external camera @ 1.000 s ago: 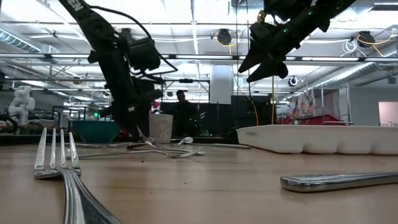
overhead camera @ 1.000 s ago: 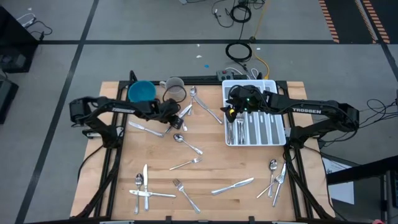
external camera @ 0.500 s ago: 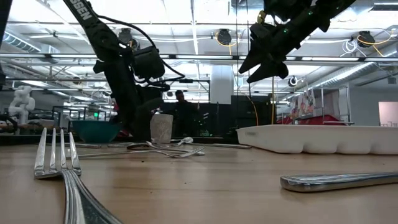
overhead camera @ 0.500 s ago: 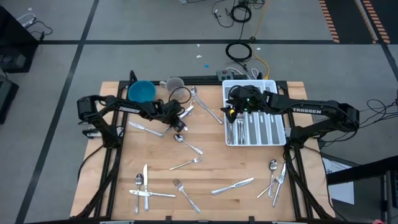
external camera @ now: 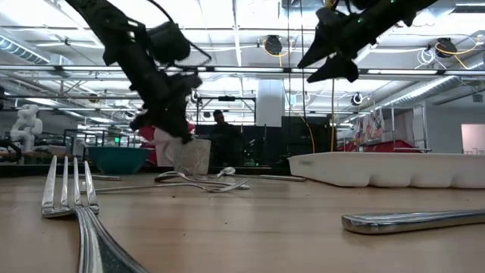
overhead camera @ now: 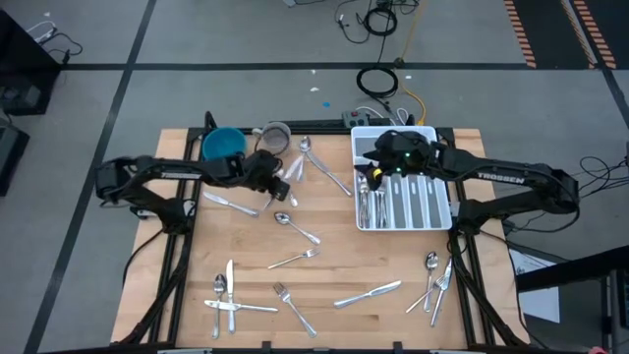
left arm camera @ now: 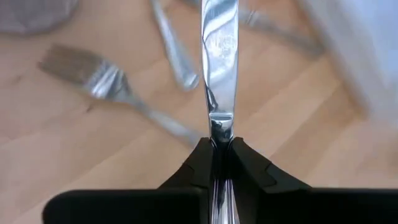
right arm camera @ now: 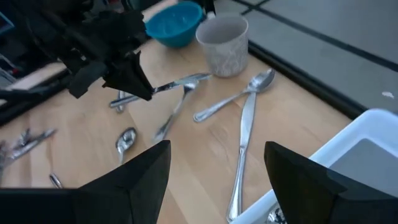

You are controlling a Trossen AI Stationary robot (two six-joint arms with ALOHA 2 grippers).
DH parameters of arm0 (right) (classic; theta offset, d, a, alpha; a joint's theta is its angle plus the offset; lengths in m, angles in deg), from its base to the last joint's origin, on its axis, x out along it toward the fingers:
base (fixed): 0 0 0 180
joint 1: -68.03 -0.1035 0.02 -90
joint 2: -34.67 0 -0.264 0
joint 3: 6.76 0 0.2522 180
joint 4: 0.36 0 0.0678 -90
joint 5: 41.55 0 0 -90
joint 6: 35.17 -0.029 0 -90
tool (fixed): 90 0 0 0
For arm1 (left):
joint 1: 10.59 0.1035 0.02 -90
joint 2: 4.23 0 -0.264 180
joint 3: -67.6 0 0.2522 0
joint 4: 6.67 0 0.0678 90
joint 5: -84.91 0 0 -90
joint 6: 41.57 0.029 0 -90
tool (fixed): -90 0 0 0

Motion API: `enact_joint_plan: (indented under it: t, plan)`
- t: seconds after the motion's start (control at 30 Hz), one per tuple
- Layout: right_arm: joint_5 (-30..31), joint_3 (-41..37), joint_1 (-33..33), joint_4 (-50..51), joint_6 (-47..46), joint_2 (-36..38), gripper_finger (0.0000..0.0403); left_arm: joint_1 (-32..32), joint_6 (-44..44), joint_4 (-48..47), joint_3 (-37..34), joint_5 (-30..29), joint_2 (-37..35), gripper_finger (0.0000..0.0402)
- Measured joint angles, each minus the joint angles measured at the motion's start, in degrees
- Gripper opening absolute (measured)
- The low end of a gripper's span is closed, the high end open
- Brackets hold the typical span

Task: Sort silverware
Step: Put the table knife in the silverware tray

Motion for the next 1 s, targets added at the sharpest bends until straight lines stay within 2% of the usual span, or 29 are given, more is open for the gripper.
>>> enact_joint_plan:
  t: [0.2,0.33,0.43,0.67,0.83,1.0]
  plan:
    - [0.13,0.00,0.84,1.49,-0.64,5.84,0.0251,-1.61,-8.24,10.36,2.63,-2.05,-3.41,0.0033]
    - [1.00,0.00,1.01,5.15,-1.94,10.80,0.0251,-2.95,-8.86,17.21,7.37,-6.00,-2.57,0.0033]
    - [3.04,0.00,0.99,9.67,-2.32,14.91,0.0251,-3.67,-8.83,16.90,12.36,-9.92,-0.63,0.0033]
    - [4.92,-0.02,1.08,15.57,-4.06,24.18,0.0251,-4.81,-8.40,17.67,24.68,-14.36,8.58,0.0033]
    - [6.56,-0.02,1.12,16.79,-4.50,28.89,0.0251,-5.81,-8.72,21.59,33.45,-13.96,17.86,0.0033]
    - [7.73,-0.02,1.12,17.21,-4.44,31.62,0.0251,-7.11,-8.86,21.15,43.35,-12.45,26.87,0.0033]
